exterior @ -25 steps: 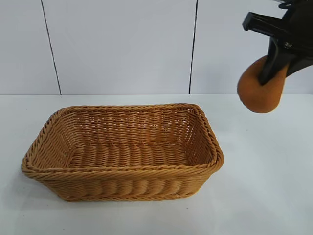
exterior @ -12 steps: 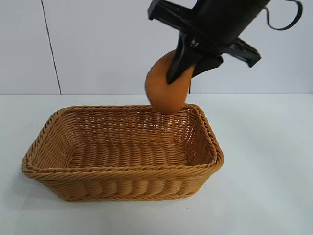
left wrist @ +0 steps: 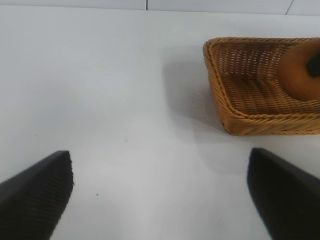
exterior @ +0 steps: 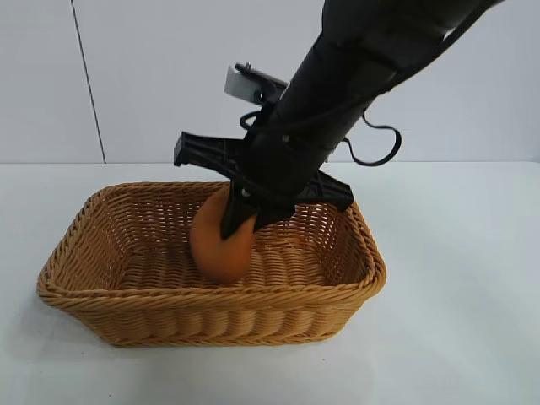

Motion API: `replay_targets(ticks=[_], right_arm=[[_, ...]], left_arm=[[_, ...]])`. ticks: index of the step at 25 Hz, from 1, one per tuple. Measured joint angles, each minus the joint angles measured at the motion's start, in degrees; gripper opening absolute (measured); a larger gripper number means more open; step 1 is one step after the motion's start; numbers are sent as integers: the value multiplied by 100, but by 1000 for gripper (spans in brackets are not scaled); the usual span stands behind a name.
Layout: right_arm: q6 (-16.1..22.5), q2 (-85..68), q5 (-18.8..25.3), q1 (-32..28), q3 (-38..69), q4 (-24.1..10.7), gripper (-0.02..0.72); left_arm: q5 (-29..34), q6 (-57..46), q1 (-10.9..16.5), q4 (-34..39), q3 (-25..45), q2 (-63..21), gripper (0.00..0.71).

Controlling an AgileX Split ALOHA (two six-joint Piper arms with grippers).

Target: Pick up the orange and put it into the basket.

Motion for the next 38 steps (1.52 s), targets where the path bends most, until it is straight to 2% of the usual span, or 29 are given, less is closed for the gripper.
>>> replay_targets(ticks=[3, 5, 6, 9, 10, 12, 16, 19, 21, 26, 28, 33, 38], right_arm=[[-12, 95, 59, 0, 1, 12, 42], [-52, 95, 118, 0, 1, 19, 115], [-76, 95, 145, 0, 1, 19, 194], [-113, 89, 287, 0, 1, 29, 510], [-118, 88, 338, 0, 1, 36, 585], [-118, 76, 492, 0, 1, 36, 652], [-93, -71, 986, -13, -254, -39, 686], [-4, -119, 1749, -13, -870, -359, 693], [198, -119, 2279, -13, -1373, -698, 694], [753, -119, 3689, -13, -2379, -1889, 694], [832, -119, 4035, -25, -2649, -2266, 694], [852, -130, 4202, -350, -2846, -2463, 694], [671, -130, 4231, -1079, -2846, -2481, 694]], left_arm=[[0, 0, 0, 0, 0, 0, 673], [0, 0, 0, 0, 0, 0, 673], [0, 0, 0, 0, 0, 0, 673], [0, 0, 0, 0, 0, 0, 673], [0, 0, 0, 0, 0, 0, 673], [0, 0, 0, 0, 0, 0, 673], [0, 0, 0, 0, 0, 0, 673], [0, 0, 0, 0, 0, 0, 673], [0, 0, 0, 0, 0, 0, 673], [0, 0, 0, 0, 0, 0, 673], [0, 0, 0, 12, 0, 0, 673], [-11, 0, 0, 12, 0, 0, 673], [-11, 0, 0, 12, 0, 0, 673]])
